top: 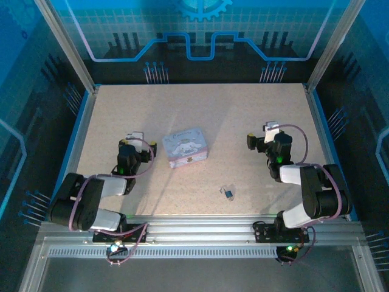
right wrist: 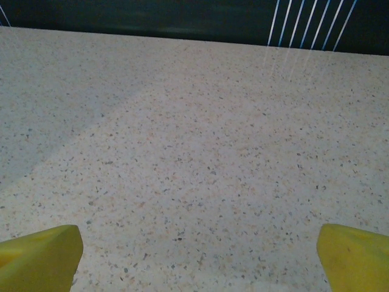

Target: Unlock the padlock with the key

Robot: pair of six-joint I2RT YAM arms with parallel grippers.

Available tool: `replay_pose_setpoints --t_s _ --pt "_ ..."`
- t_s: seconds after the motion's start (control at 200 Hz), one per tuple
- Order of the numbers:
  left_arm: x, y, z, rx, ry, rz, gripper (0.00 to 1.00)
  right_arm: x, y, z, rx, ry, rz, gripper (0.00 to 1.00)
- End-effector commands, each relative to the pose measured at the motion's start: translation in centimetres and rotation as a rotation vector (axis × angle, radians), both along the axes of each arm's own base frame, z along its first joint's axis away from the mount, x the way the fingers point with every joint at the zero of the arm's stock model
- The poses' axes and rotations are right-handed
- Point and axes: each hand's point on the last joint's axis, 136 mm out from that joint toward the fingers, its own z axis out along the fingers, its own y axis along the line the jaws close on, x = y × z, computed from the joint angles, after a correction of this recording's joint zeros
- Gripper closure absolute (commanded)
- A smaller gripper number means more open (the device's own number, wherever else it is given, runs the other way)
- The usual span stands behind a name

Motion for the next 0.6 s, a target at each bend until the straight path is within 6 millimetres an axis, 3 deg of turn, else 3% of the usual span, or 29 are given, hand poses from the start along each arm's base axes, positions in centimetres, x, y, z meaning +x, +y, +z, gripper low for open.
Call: replay_pose_setpoints --t_s 0.0,0.26,0.595 --pt "1.6 0.1 2.4 -0.045 -0.108 -0.010 0.01 0.0 0.1 -0.5 -0.023 0.021 -0.003 0.00" --pt "2.6 1.1 0.6 -0.107 -0.043 -0.001 0.01 0.0 0.0 -0.5 -0.023 0.021 -0.003 0.00" --pt "3.3 2.2 0.5 -0.163 -0.017 0.021 0.01 0.0 0.1 -0.5 -0.026 0.020 -0.001 0.00"
